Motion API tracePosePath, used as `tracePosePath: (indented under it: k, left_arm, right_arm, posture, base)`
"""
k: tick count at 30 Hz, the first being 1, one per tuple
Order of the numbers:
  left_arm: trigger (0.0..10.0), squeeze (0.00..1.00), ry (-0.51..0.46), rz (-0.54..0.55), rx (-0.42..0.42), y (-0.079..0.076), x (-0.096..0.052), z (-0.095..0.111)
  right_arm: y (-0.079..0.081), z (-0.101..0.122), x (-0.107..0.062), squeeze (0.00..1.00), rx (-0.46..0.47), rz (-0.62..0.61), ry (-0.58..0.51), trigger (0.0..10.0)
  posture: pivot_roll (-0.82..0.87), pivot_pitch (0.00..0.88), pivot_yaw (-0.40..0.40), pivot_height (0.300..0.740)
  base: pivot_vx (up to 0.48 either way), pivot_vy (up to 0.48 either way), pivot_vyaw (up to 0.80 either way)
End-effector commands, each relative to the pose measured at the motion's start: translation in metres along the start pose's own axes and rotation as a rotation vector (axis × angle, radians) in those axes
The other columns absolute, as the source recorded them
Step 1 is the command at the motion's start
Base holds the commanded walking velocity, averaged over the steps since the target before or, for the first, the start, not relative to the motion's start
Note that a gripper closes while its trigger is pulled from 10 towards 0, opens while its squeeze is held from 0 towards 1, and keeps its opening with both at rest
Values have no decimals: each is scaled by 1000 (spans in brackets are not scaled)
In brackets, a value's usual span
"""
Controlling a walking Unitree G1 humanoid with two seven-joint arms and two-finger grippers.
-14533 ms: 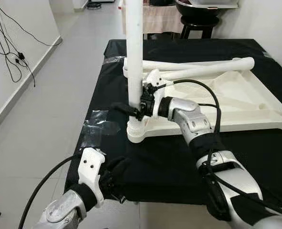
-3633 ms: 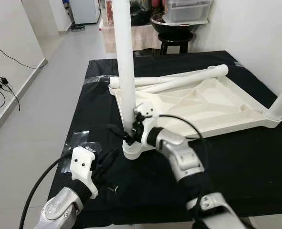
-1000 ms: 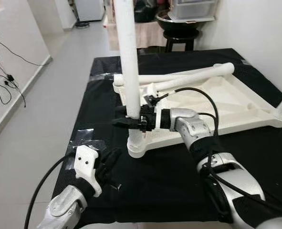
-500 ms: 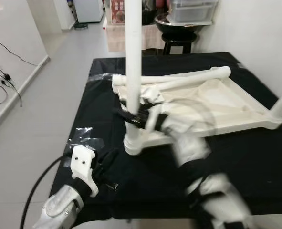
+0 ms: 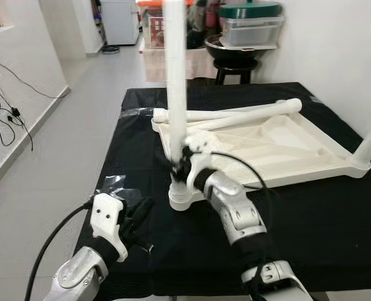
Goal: Building children table
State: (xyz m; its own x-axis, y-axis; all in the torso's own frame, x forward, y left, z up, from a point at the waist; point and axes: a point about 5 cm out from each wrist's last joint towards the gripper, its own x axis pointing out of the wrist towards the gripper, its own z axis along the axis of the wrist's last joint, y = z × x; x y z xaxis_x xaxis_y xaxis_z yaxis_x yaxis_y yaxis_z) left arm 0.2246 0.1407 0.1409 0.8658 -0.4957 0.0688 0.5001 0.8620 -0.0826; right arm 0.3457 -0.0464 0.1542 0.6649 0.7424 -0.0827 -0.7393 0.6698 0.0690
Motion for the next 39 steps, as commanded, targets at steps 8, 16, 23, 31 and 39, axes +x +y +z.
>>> tracePosePath:
  k: [8, 16, 23, 31, 39]
  left_arm:
    - [10000, 0, 0, 2, -7, -1, 2, -2]
    - [10000, 0, -1, 2, -12, -3, 2, -2]
    - [10000, 0, -4, 2, -17, -3, 2, -2]
    - [10000, 0, -5, -1, -19, -4, 2, -1]
    - [10000, 0, -6, 1, -18, -2, -2, 1]
  right_arm:
    - [-11, 51, 5, 184, -103, 409, -52, 10000]
    - [-17, 61, 4, 0, -53, 620, 9, 10000]
    - [-20, 63, 4, 0, -24, 631, 0, 0]
    - [-30, 59, -2, 0, -32, 589, -37, 0]
    - [-53, 40, -13, 0, -19, -148, -110, 0]
  posture:
    - [-23, 47, 3, 740]
    - [-4, 51, -2, 740]
    - [-6, 56, -3, 740]
    - [-10, 58, 2, 740]
    - [-30, 86, -2, 740]
  base:
    - [0, 0, 0]
    - [0, 0, 0]
    - [0, 0, 0]
    - [0, 0, 0]
    - [0, 0, 0]
